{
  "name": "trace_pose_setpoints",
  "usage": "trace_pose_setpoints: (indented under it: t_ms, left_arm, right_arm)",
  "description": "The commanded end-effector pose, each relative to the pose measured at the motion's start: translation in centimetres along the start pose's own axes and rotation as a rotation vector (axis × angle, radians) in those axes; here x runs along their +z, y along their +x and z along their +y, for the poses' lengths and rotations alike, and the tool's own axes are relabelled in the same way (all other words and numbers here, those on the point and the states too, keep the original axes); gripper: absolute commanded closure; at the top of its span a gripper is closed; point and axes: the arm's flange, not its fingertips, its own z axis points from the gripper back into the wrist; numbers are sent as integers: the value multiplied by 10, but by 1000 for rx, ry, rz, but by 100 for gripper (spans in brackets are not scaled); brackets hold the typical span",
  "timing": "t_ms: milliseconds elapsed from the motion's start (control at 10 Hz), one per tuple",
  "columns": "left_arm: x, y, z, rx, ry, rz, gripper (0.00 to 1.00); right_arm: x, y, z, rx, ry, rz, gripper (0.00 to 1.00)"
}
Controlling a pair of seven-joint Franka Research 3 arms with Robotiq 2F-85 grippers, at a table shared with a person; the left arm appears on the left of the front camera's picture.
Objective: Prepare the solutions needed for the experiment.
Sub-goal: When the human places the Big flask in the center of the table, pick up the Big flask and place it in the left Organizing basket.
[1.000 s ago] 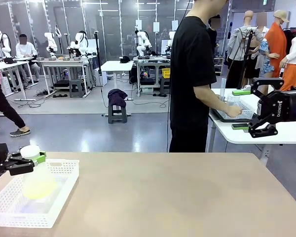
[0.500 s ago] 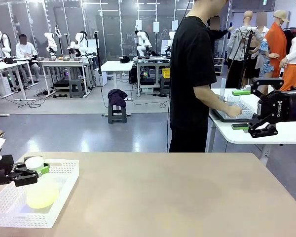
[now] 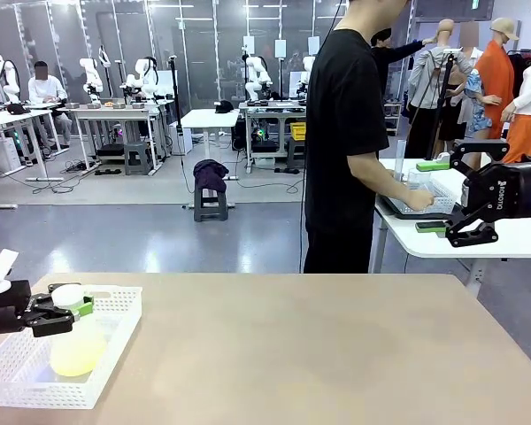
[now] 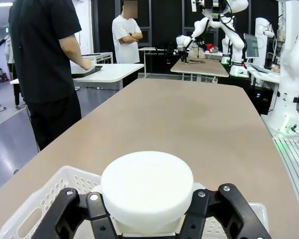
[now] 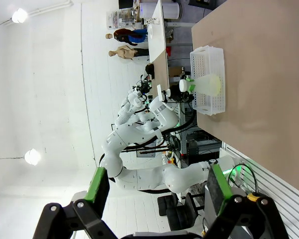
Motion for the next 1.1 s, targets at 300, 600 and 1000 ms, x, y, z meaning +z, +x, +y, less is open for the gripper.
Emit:
trace_pose_setpoints:
  t_ms: [300,600,1000]
  left_arm:
    - [15,-7,-5,-26,-12,20,42]
    - [30,-8,-15,-4,16,42,11]
    - [35,-11,-10,27,41,27,0]
  right_arm:
    - [0,0,1,2,7,0,0]
    - [0,0,1,2,7,0,0]
    - [0,0,1,2,7,0,0]
